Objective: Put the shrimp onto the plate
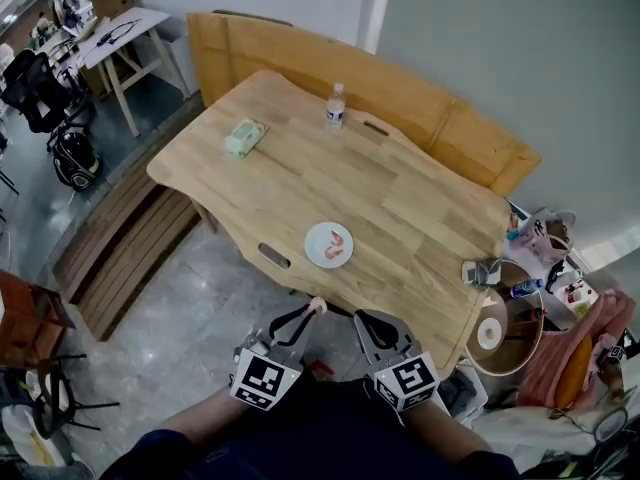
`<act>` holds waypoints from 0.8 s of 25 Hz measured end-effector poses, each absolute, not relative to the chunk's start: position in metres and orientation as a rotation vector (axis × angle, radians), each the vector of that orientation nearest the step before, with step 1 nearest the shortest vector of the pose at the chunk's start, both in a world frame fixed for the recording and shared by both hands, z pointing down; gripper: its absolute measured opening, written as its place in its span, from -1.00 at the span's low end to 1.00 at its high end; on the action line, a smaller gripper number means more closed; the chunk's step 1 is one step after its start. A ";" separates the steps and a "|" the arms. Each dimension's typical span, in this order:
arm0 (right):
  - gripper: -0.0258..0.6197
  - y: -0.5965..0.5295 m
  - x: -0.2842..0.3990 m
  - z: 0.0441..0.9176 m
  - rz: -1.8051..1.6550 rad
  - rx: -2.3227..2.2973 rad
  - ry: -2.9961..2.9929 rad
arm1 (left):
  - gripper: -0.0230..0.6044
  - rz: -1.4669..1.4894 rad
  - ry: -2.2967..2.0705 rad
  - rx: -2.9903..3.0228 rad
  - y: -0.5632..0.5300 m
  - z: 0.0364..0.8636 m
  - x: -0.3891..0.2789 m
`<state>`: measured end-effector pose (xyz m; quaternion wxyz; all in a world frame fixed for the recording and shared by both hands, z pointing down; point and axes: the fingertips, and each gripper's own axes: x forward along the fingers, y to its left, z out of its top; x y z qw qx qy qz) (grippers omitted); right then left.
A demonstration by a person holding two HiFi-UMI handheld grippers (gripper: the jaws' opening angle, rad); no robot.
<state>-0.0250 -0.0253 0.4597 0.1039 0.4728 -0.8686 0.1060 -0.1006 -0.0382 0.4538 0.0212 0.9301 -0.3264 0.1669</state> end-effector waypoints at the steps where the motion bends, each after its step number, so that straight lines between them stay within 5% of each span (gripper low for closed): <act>1: -0.89 -0.030 -0.026 0.459 0.312 1.403 -2.555 | -0.77 0.522 -0.999 2.886 -0.044 0.455 -0.102; 20: -0.89 -0.088 0.011 0.449 0.291 1.309 -2.607 | -0.77 0.576 -1.070 2.801 -0.109 0.474 -0.067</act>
